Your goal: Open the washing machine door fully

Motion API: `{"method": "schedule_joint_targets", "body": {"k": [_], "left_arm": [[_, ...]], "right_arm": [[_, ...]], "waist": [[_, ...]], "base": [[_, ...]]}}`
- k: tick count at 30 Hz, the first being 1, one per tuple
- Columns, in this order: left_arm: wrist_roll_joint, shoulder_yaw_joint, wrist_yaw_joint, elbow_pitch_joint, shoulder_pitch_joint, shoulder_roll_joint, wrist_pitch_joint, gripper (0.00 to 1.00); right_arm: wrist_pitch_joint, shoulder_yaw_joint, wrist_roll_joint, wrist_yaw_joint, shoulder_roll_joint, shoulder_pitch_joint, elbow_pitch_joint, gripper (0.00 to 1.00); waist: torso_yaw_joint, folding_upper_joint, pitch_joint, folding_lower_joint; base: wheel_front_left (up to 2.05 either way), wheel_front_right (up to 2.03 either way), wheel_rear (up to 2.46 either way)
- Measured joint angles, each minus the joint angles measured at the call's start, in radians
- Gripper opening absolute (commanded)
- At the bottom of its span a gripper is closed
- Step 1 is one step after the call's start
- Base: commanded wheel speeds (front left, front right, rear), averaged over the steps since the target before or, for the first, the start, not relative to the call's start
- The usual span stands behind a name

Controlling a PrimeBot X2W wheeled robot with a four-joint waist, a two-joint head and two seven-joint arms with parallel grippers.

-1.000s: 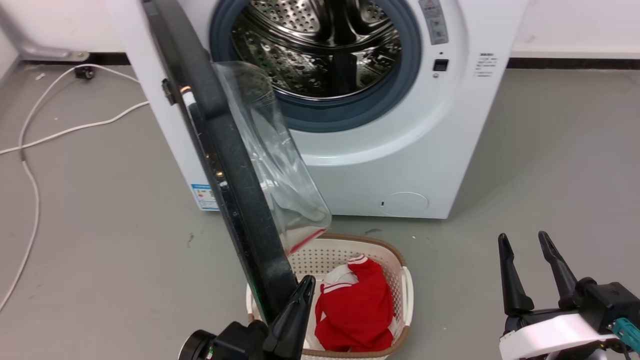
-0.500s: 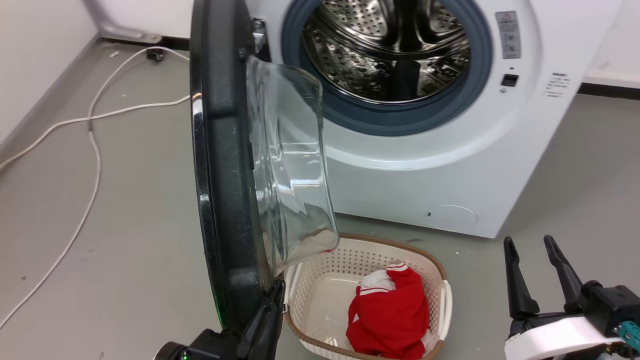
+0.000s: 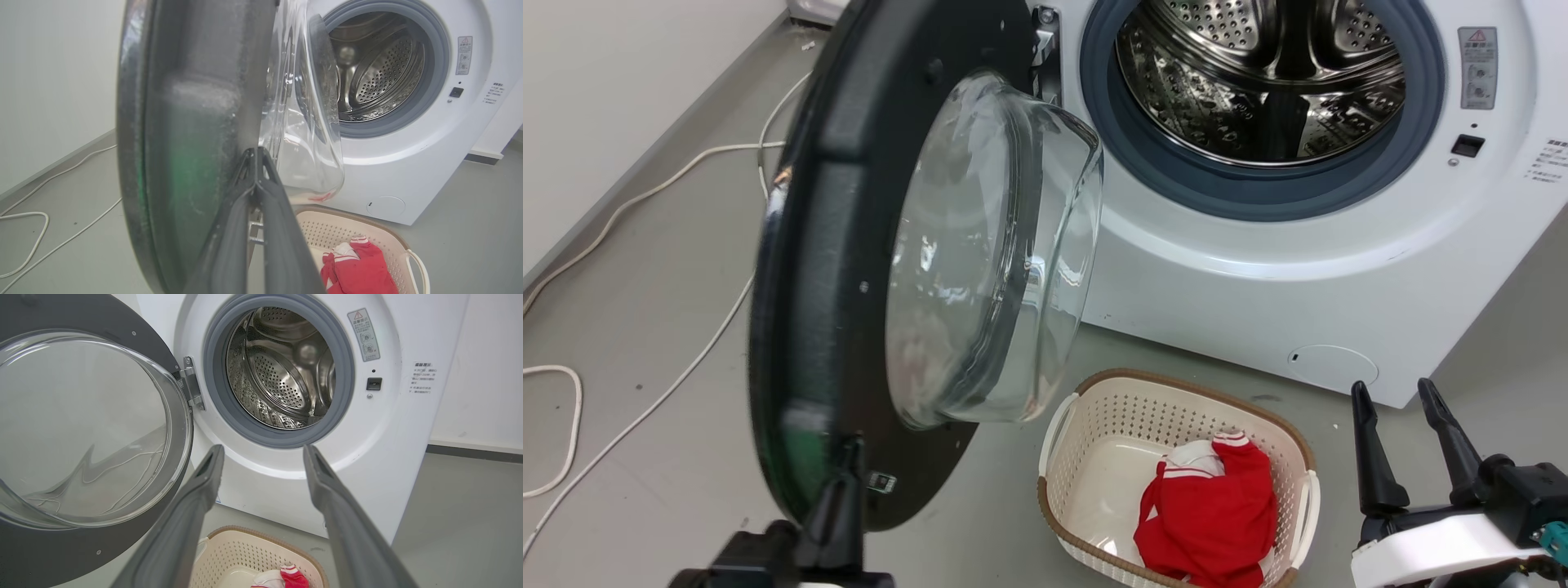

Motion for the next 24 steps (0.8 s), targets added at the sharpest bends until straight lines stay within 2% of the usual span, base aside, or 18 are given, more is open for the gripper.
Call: {"method": "schedule_joint_targets", "body": {"k": [6, 15, 24], "left_arm": [[-0.049, 0.095, 0.01, 0.056, -0.032, 0.024, -0.044, 0.0], [-0.116, 0.237, 0.007, 0.215, -0.147, 0.061, -0.101, 0.0], [-0.144, 0.332, -0.024, 0.414, -0.31, 0.097, -0.114, 0.0]], "right_arm": [[0.014, -0.003, -0.008, 0.0, 0.0, -0.006, -0.011, 1.0], [0.029, -0.007, -0.025, 0.0, 0.0, -0.025, -0.032, 1.0], [0.044, -0.005, -0.034, 0.0, 0.0, -0.051, -0.04, 1.0]], "waist": [[0.01, 0.0, 0.024, 0.0], [-0.006, 0.0, 0.066, 0.0001], [-0.028, 0.0001, 0.115, 0.0002]], "base": [[0.0, 0.0, 0.0], [0.0, 0.0, 0.0], [0.0, 0.0, 0.0]]}}
